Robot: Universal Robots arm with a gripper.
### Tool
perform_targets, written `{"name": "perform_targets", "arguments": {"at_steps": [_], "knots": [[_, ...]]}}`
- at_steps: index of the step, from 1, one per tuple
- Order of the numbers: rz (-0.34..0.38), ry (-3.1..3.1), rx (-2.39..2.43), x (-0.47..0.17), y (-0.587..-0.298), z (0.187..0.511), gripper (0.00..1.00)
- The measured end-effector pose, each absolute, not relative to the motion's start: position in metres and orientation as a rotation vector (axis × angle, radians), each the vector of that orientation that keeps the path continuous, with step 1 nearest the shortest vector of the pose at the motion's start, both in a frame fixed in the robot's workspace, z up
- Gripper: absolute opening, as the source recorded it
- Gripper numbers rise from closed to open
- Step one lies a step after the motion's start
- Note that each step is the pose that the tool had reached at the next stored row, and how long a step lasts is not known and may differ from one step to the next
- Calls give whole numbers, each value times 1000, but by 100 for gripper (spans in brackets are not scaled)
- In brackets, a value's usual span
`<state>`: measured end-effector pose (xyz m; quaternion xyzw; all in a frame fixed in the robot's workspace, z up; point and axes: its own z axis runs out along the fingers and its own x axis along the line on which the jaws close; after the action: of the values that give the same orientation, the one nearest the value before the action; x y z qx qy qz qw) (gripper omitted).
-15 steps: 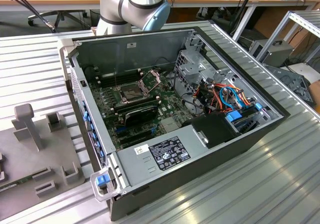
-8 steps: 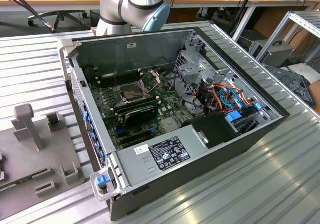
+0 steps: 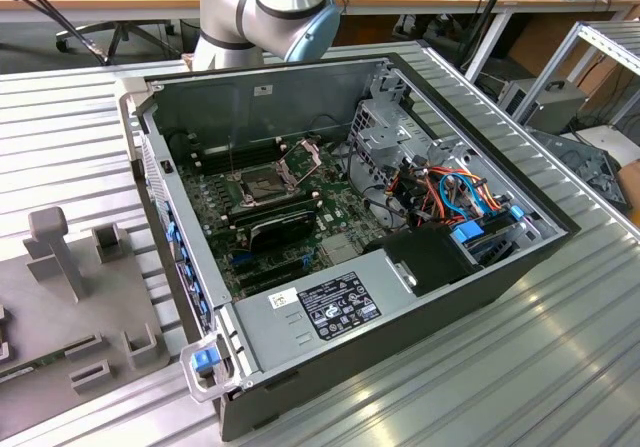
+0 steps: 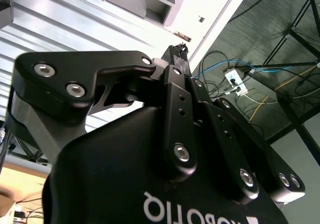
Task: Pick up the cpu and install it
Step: 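Reach for the cpu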
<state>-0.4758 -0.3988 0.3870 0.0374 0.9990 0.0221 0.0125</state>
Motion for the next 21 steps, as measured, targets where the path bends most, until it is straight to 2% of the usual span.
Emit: {"name": "perform_targets", "arguments": {"at_steps": [21], "knots": [[69, 3114, 117, -499, -399, 387, 11]]}}
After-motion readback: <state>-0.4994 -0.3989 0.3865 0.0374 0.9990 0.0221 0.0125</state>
